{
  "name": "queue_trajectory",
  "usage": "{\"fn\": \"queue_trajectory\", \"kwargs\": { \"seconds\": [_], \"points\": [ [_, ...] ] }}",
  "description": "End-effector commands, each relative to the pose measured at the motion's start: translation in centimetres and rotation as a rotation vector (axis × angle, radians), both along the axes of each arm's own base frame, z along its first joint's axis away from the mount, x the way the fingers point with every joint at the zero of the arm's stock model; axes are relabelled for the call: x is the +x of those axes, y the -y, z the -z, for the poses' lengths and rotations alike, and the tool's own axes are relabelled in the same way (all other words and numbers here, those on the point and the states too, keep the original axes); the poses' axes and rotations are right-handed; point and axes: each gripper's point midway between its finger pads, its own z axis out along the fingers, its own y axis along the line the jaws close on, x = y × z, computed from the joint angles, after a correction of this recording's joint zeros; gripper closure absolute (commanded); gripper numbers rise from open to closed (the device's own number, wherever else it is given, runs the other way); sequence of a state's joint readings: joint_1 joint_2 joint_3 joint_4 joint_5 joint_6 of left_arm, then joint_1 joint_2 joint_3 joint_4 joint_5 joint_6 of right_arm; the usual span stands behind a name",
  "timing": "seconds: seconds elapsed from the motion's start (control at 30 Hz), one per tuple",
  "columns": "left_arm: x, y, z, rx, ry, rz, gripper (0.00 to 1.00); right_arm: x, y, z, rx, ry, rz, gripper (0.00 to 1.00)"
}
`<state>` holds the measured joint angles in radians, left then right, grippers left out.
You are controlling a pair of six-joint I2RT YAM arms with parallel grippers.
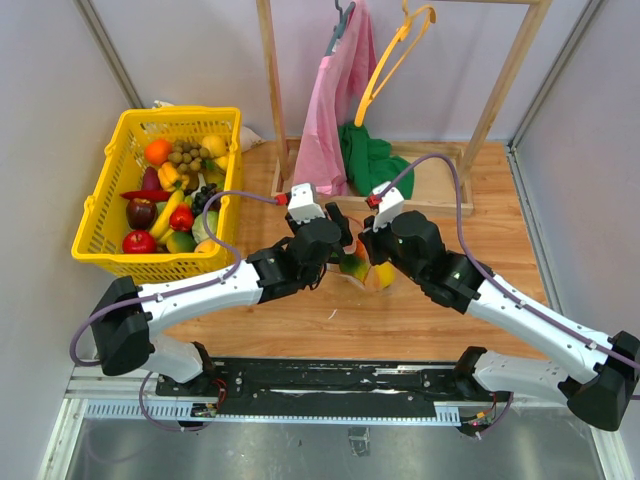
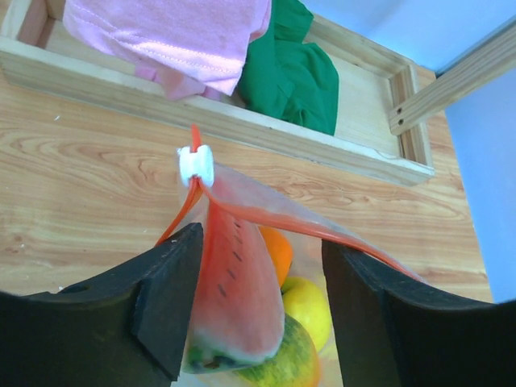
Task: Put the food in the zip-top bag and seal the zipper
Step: Place the fake fruit in the zipper food storage bag.
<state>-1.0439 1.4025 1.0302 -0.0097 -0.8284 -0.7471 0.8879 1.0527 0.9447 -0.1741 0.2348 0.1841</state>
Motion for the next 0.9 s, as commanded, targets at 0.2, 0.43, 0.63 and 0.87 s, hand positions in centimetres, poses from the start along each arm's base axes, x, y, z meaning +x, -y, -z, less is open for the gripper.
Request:
{"fn": "queue_trajectory", "kwargs": {
  "seconds": [0.2,0.43,0.63,0.87],
  "points": [
    [-0.8,-0.7,-0.6,-0.012,-0.031,-0.012,0.24,0.3,0.2,-0.3,0.026,0.008,0.017,0.99],
    [-3.0,-1.6,-1.3,-0.005,-0.136,0.040,0.23,0.5,0.4,-0.4,0.021,0.016,0.029,0.99],
    [-4.9,-3.5,-0.8,-0.014,-0.216,0.034,0.27,0.5,0.5,-0.5,0.018,0.021,0.032,0.99],
    [-6.4,-4.7,1.4,-0.033,-0.303,0.020,0.34,0.7,0.7,-0.7,0.015,0.030,0.042,0.99]
  ]
}}
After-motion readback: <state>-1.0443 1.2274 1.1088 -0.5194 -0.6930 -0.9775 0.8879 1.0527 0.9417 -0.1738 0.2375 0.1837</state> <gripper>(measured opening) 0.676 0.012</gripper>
